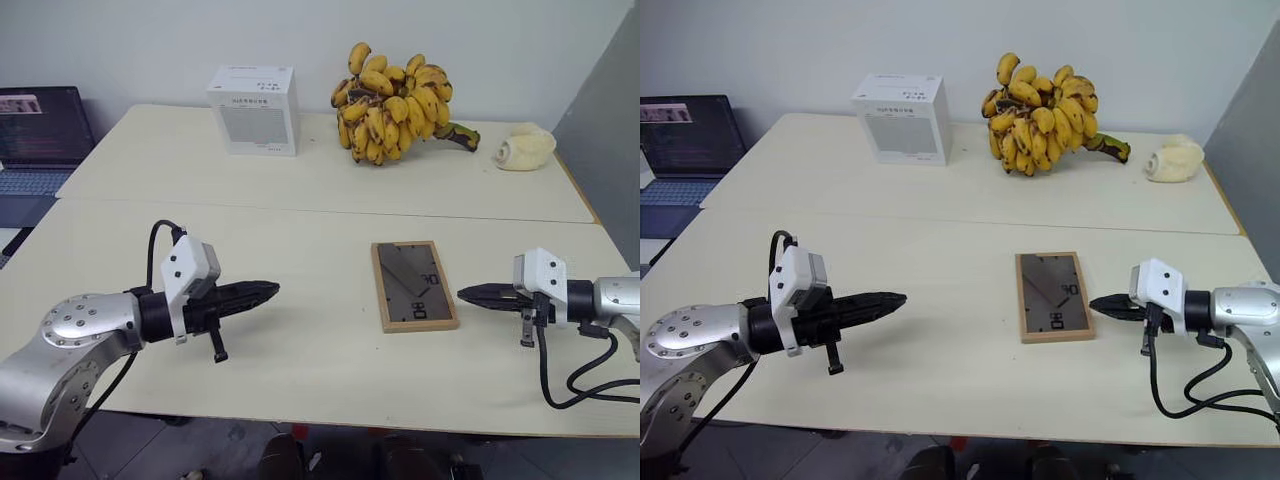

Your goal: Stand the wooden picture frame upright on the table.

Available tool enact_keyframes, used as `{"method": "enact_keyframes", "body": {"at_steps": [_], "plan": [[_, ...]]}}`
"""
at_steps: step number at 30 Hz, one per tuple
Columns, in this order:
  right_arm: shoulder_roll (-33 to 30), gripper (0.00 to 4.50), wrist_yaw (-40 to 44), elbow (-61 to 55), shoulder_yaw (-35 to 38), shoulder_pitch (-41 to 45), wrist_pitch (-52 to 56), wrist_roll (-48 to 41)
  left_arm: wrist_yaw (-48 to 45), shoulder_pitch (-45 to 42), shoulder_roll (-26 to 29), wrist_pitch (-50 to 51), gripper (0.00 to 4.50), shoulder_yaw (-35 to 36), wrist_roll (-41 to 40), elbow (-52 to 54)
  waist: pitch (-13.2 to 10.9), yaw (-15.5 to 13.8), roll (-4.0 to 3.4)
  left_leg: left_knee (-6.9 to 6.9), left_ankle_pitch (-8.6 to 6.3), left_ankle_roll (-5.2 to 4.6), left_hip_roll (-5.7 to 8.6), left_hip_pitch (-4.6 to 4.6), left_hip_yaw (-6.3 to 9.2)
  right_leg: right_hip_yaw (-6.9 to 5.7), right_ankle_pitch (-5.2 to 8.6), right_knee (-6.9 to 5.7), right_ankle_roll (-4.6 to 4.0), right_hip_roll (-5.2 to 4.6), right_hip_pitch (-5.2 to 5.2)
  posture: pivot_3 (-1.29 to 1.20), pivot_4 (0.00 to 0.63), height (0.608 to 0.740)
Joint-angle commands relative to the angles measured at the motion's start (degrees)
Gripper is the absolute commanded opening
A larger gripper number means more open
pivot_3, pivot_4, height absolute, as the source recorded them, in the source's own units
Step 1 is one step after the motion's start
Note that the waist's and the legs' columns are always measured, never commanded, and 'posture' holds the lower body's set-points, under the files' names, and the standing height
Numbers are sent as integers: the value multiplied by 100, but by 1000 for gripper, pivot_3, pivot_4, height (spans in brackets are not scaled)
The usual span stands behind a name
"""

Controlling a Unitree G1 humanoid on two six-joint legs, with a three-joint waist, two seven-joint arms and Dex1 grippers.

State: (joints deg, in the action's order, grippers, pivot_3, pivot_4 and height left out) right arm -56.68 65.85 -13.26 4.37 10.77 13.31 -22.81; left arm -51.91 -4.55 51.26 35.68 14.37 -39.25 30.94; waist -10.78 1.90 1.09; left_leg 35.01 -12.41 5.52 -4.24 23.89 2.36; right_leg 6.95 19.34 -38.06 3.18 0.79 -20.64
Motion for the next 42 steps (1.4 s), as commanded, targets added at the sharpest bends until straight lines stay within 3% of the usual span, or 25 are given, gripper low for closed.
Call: {"method": "enact_keyframes", "body": {"at_steps": [1,31,37,42], "plan": [[110,0,-129,-216,82,92,116,-60,217,-312,-100,-107,52,-104,138,-43,-3,-1,4,2,0,0,-1,0,1,-1,0,-3,0,1,0,0,150,740],[465,0,-531,-7,135,-9,-291,475,675,-977,-330,64,52,-595,592,-497,-3,-4,5,104,5,-8,0,-3,12,1,-3,-99,12,10,8,0,150,740],[525,0,-586,55,125,0,-362,588,724,-1184,-322,482,52,-707,549,-660,-3,-5,5,104,6,-10,0,-3,16,-1,-4,-100,13,11,9,0,150,740],[604,0,-654,97,24,-3,-440,691,949,-1480,-721,1200,52,-726,139,-1041,-2,-7,5,103,6,-10,1,-2,21,-6,-4,-102,13,11,10,0,150,740]]}}
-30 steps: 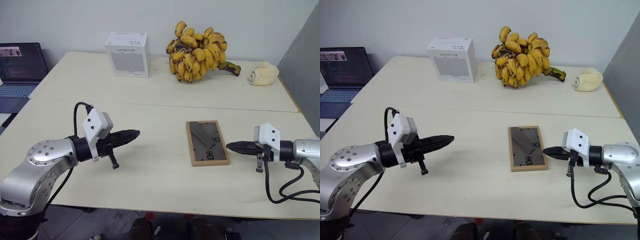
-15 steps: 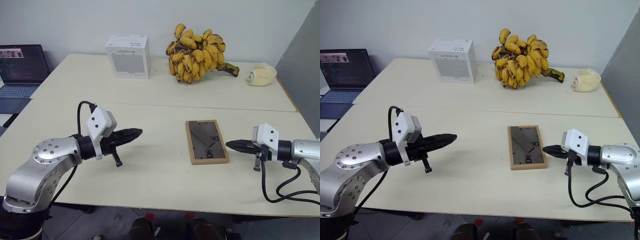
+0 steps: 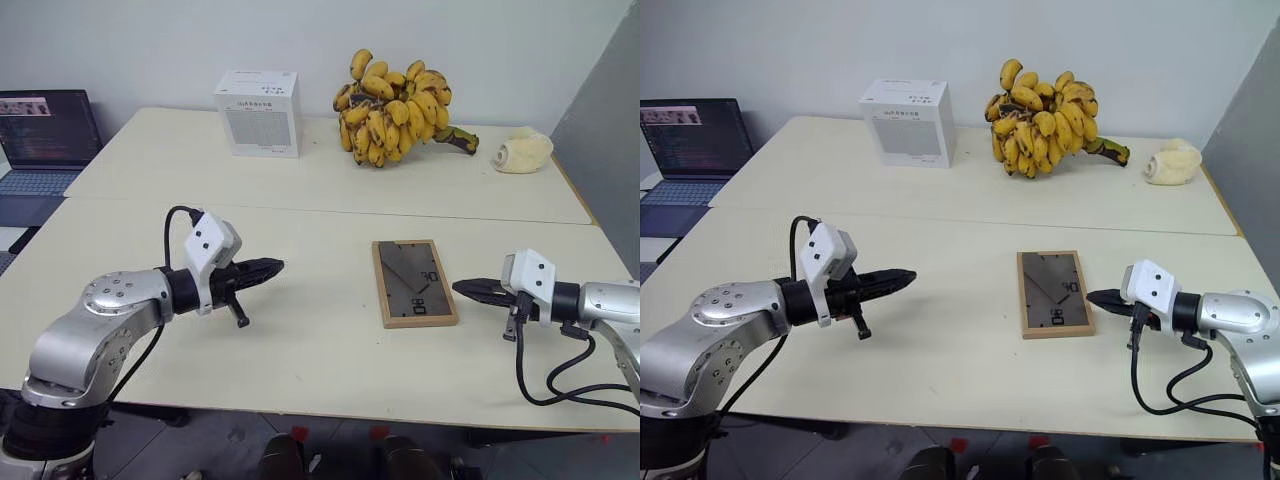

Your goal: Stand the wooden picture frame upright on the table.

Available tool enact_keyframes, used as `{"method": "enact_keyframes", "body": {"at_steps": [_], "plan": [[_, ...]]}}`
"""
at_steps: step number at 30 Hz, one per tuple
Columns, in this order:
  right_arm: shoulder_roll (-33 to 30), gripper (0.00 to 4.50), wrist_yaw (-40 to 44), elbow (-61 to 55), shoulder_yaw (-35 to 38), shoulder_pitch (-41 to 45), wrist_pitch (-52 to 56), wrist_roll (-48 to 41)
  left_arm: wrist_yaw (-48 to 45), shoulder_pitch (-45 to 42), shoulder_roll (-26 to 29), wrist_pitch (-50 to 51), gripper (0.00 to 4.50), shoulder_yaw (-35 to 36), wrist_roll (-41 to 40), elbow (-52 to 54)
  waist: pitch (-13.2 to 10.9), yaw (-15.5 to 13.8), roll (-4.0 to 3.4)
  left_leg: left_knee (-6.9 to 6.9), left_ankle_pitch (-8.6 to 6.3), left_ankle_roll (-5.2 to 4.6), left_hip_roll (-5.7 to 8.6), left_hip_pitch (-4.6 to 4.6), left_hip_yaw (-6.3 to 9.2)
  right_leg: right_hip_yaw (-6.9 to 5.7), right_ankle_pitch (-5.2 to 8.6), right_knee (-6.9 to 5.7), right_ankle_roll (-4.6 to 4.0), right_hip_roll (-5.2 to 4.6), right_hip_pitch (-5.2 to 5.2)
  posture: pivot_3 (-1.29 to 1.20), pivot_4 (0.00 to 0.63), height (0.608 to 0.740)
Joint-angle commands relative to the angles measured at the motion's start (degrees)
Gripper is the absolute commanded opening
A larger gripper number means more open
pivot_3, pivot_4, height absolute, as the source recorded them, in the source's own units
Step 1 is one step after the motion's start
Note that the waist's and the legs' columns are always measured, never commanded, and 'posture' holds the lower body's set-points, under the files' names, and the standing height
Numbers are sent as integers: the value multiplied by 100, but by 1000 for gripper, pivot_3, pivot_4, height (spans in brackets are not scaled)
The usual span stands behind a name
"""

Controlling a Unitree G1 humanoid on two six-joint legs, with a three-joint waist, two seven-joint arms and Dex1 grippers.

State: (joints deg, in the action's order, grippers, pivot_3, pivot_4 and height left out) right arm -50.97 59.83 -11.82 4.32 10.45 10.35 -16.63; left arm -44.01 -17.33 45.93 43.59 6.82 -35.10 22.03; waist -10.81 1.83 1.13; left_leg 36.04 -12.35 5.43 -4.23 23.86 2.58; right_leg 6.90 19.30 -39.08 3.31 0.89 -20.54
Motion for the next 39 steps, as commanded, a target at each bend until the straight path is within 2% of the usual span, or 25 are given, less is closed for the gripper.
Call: {"method": "enact_keyframes", "body": {"at_steps": [1,11,15,21,25,28,34,37,39], "plan": [[51,0,-62,-45,0,29,-157,99,222,-281,-276,649,52,11,-382,-237,0,-1,0,0,0,0,0,0,0,0,0,0,0,0,1,0,150,740],[236,0,-163,54,-244,-12,-394,409,776,-1057,-1178,2711,52,144,-1666,-654,0,-1,0,4,1,1,4,0,14,-8,0,-5,0,0,6,0,150,740],[296,0,-192,97,-306,16,-441,481,1086,-1473,-1500,3315,52,237,-1859,-1204,1,-2,0,5,1,1,7,-1,21,-12,0,-8,0,-1,11,0,150,740],[381,0,-347,395,-486,142,-653,860,1405,-2110,-1940,3552,1110,17,-1479,-2299,1,-2,0,11,2,1,13,-5,33,-19,-1,-9,0,-3,19,0,150,740],[422,0,-875,806,-459,374,-781,1359,1550,-2552,-2281,3874,1878,46,-1374,-3068,1,-3,0,16,3,1,20,-3,38,-23,-1,-10,0,-8,21,0,150,740],[408,0,-1103,1003,-470,458,-847,1594,1595,-2759,-2503,3980,2519,-28,-1272,-3365,1,-3,0,16,3,2,24,-3,40,-22,-1,-10,1,-10,23,0,150,740],[268,0,-1723,1692,-797,580,-1473,2623,1548,-2984,-3040,4176,3678,-179,-1186,-3664,1,-4,0,14,11,15,35,-1,44,-18,-1,-6,1,-16,24,0,150,740],[276,0,-1940,2005,-948,722,-1745,2967,1537,-3041,-3195,4231,4490,-271,-1096,-3821,1,-2,-1,15,13,18,42,-2,43,-15,-1,-6,1,-21,25,0,150,740],[356,0,-2043,2215,-1068,823,-1852,3113,1631,-3095,-3333,4211,4490,-332,-943,-4051,2,2,-1,15,15,19,43,-2,43,-13,-1,-7,1,-21,25,0,150,740]]}}
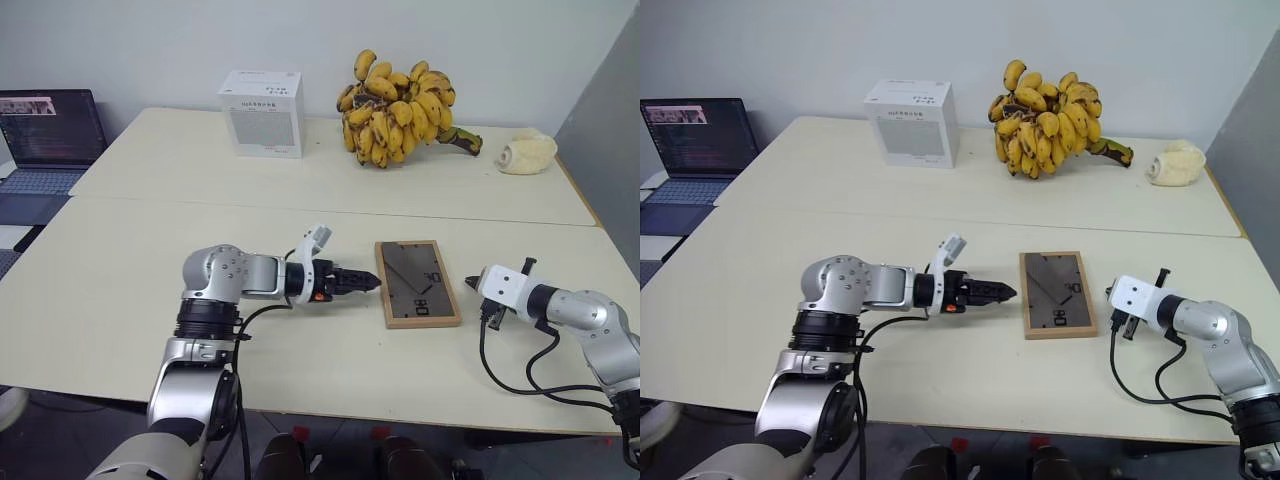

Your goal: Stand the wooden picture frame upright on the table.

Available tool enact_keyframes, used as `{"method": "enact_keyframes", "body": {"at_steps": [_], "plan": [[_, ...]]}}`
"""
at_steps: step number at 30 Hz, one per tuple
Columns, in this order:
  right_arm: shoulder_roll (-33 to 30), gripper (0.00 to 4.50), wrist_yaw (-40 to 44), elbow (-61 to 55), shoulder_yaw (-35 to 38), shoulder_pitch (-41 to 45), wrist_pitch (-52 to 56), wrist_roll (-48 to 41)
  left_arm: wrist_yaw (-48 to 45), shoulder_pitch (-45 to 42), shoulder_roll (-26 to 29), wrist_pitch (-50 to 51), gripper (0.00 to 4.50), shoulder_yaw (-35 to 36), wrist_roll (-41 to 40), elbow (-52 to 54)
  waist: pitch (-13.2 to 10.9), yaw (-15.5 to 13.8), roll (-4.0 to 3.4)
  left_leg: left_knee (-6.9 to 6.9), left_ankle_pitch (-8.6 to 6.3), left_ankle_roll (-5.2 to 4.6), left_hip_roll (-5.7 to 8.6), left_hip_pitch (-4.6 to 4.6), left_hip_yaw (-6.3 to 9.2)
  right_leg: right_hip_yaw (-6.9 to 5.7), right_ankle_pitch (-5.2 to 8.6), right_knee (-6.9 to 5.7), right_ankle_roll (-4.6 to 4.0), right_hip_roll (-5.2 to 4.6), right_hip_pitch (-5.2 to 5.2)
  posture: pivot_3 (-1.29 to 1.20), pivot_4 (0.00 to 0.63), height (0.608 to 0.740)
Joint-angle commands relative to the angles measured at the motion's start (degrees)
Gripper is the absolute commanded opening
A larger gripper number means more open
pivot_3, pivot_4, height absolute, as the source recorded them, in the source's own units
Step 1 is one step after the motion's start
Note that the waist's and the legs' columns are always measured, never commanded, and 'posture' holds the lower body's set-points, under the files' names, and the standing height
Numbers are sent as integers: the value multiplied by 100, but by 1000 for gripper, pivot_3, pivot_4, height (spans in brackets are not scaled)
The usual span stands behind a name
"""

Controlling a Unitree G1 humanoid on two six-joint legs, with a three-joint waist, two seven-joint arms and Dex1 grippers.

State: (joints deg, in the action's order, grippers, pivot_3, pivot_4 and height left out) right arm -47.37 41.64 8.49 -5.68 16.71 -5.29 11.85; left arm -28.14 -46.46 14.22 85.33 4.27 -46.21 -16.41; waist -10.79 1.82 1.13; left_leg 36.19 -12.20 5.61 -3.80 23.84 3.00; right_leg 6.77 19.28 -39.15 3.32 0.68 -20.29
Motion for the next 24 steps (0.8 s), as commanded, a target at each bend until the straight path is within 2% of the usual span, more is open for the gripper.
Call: {"method": "enact_keyframes", "body": {"at_steps": [1,8,16,24], "plan": [[33,0,-258,265,-115,223,-330,315,99,-213,-229,51,4490,-55,232,-326,0,3,0,0,0,0,0,-1,0,0,0,-1,0,0,1,0,150,740],[381,0,-571,571,-422,275,-521,659,293,-312,-486,-7,4490,3,597,-711,7,5,-2,2,4,1,1,-12,2,-1,-2,-2,4,0,15,0,150,740],[1011,0,-653,71,-705,264,-135,855,406,-433,-750,62,4490,222,811,-1117,9,50,0,-5,0,-12,5,-100,4,5,-8,2,21,0,100,0,150,740],[1663,0,-710,-284,-846,468,455,959,369,-567,-811,-78,4490,290,934,-1328,14,126,4,-4,6,-10,7,-101,8,9,-15,2,32,0,101,0,150,740]]}}
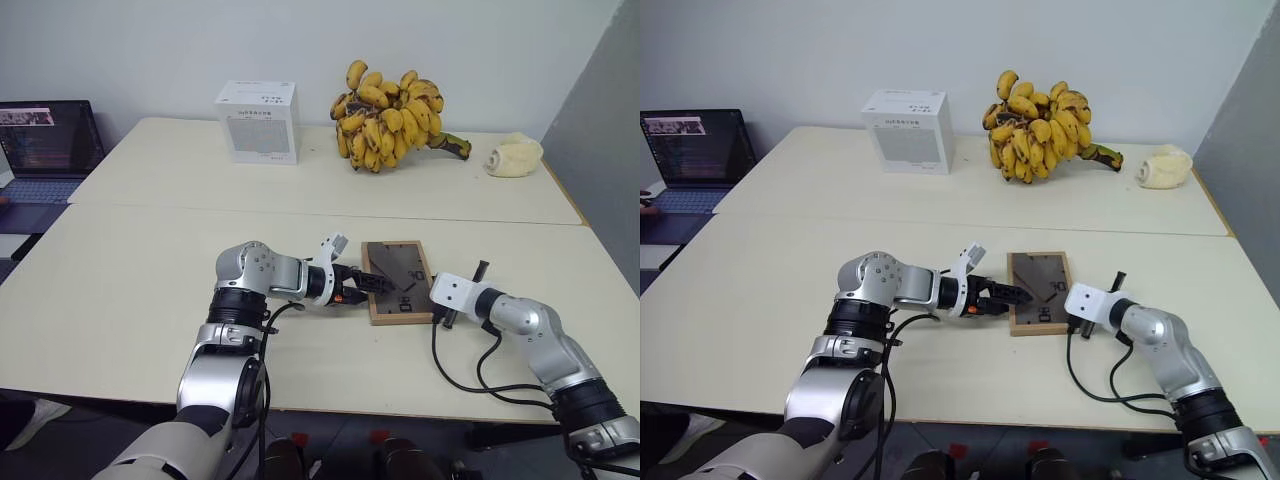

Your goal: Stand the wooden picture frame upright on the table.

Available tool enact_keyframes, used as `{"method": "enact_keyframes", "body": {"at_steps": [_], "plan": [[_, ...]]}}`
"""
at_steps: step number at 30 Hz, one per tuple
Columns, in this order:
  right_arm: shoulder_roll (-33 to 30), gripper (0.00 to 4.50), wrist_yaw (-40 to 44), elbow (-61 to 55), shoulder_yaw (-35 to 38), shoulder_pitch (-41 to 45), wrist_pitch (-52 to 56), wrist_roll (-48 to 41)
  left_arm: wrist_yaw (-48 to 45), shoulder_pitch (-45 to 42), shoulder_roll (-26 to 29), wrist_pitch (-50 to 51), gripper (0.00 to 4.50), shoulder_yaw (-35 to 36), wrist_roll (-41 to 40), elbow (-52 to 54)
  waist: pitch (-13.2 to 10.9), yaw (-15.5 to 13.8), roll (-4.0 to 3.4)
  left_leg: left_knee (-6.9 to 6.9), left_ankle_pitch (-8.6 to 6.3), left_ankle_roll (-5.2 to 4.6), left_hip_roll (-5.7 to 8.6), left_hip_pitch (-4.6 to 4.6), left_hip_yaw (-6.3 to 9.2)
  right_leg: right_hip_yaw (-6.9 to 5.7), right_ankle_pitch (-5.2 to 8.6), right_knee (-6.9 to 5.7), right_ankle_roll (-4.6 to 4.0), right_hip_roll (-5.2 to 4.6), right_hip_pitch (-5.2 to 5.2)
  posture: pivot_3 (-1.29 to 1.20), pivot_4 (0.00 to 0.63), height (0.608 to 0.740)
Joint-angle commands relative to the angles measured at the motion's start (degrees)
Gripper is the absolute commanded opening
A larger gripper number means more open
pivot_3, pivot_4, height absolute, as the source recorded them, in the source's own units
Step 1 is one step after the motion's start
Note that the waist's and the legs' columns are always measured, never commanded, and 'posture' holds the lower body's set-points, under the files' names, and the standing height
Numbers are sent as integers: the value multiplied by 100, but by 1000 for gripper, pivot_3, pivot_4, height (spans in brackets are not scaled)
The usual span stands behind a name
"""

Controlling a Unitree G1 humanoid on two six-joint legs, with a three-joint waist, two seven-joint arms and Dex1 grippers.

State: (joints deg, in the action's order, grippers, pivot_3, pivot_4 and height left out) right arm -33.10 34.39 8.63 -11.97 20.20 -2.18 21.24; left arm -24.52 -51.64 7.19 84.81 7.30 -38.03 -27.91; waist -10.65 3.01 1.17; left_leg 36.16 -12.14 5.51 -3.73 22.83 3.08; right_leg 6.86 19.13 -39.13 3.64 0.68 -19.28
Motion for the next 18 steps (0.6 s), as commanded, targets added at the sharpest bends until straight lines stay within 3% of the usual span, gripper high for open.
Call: {"method": "enact_keyframes", "body": {"at_steps": [1,8,18], "plan": [[300,0,11,-318,-234,147,197,27,-10,-69,-101,-25,4490,-3,117,-190,0,10,-1,0,1,0,1,0,0,0,0,0,1,0,0,0,150,740],[479,0,-90,-229,-309,293,326,57,-87,-213,-21,-119,4490,186,138,-386,0,7,0,-4,2,-1,3,6,1,-1,-1,3,1,-2,-5,0,150,740],[150,0,-246,425,-172,401,-67,52,-441,-195,306,215,4490,85,39,-244,0,22,0,-10,2,-1,3,8,0,1,0,5,1,-1,-10,0,150,740]]}}
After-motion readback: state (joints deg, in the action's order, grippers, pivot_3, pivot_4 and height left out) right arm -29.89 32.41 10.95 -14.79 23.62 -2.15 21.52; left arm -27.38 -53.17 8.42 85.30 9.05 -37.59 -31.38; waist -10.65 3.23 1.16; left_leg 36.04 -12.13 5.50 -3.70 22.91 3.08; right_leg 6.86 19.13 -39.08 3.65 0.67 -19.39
